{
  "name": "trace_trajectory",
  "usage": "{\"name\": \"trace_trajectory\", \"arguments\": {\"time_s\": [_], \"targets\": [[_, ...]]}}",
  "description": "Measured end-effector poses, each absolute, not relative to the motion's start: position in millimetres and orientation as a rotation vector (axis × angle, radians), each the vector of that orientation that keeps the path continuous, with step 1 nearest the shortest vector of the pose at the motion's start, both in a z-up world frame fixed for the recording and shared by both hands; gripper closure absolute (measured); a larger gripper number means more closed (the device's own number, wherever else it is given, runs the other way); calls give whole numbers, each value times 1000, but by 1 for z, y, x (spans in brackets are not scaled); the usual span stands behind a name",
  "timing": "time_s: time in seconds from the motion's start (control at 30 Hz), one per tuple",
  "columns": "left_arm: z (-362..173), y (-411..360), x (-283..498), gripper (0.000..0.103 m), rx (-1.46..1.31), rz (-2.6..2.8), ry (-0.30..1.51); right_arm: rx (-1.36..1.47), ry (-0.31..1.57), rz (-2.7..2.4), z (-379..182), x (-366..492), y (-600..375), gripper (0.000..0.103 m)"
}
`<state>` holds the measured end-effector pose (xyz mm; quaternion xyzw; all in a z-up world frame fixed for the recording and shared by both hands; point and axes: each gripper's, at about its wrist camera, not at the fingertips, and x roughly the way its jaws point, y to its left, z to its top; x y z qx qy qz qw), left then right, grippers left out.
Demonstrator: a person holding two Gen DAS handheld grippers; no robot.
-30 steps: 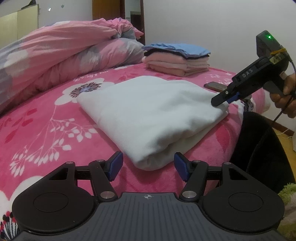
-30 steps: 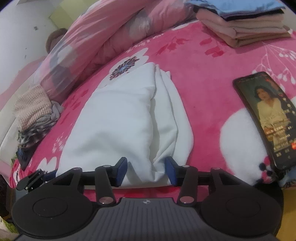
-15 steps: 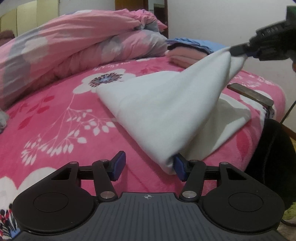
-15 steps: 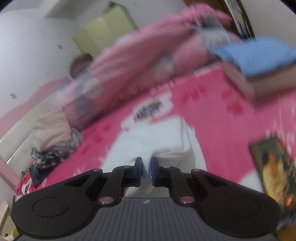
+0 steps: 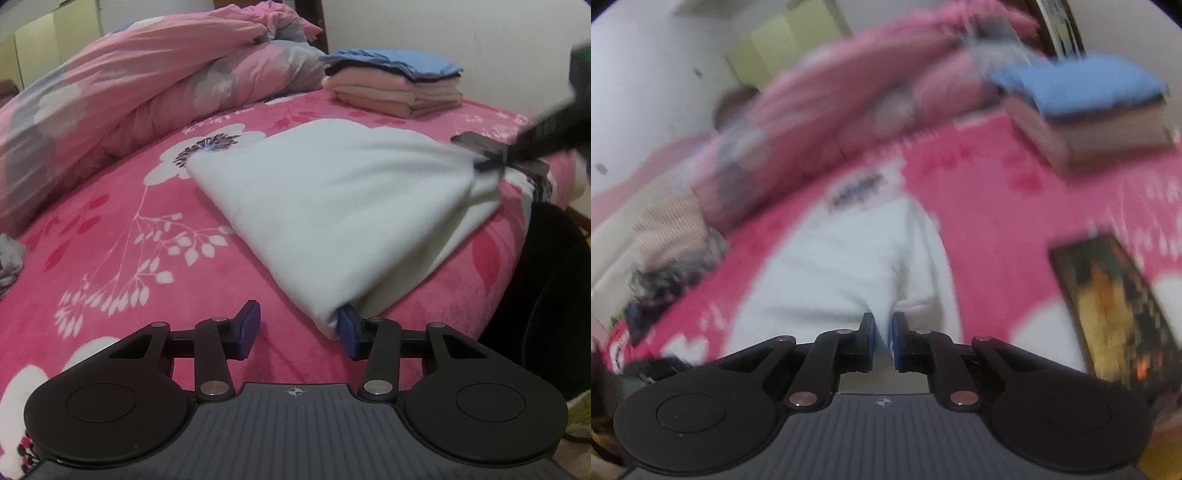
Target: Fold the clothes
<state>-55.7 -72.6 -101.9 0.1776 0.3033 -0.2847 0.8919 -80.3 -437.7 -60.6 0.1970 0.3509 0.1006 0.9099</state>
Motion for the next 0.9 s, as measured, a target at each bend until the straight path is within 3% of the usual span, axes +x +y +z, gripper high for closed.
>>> {"name": "trace_trajectory", "arguments": {"time_s": [0.1, 0.27, 0.47, 0.53, 0.57, 0.77, 0.83, 0.9], "targets": [[-102, -73, -57, 58, 391, -590, 637, 511, 754, 205, -84, -81, -448, 93], [-102, -72, -58, 58, 387, -589, 636, 475, 710, 242, -59, -84, -447, 90], [-101, -71, -57, 58, 378, -590, 629, 494, 692, 266, -63, -103, -453, 77], [-101, -70, -56, 58, 373, -596, 627, 444, 679, 278, -62, -112, -448, 62], [-101, -69, -56, 58, 369, -596, 626, 409, 679, 283, -62, -115, -445, 62], [-102, -69, -56, 58, 367, -600, 617, 55, 677, 354, -59, -111, -408, 68], [-103, -69, -57, 58, 380, -605, 608, -148, 663, 372, -57, -112, -391, 89], [-103, -69, -58, 58, 388, -610, 602, -405, 640, 360, -56, -115, -377, 91]]}}
